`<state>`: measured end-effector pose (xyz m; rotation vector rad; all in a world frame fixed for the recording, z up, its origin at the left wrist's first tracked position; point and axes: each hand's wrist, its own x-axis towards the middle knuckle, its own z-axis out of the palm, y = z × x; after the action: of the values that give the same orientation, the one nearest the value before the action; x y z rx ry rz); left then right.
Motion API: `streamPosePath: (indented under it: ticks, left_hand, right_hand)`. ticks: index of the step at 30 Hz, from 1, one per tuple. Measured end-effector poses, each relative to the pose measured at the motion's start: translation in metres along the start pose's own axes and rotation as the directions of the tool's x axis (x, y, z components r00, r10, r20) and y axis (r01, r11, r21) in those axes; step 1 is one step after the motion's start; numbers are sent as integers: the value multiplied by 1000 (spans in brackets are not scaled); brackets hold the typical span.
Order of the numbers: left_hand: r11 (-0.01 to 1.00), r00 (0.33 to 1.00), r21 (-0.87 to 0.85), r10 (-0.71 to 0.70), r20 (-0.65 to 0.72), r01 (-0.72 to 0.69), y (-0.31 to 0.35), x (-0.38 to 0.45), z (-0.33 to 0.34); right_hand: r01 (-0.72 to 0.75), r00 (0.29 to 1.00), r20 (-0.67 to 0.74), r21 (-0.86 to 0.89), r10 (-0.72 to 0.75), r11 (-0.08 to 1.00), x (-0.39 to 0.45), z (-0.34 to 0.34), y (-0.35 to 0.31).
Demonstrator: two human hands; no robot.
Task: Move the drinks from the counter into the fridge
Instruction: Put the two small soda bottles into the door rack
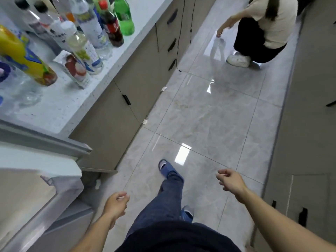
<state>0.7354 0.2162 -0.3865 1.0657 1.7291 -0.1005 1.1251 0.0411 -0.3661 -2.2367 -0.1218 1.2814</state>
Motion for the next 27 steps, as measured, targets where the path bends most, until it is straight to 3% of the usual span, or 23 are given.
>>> streamPosePath:
  ticks: [7,15,20,27]
  left_hand:
    - [969,987,-204,-154,-53,140,81,46,5]
    - [886,993,-461,-1,-118,-54,212,75,-23]
    - [828,962,-530,40,-270,-183,266,75,-42]
    - [790,873,-537,-5,-488,-296,327,56,-51]
  right_hand:
    - [86,992,106,-184,-67,979,72,11,-128]
    - [231,949,283,-321,-140,918,133,50,-275]
    - [400,858,465,-342,-217,850,154,91,-368]
    - [633,666,645,-224,-375,741,143,124,-493]
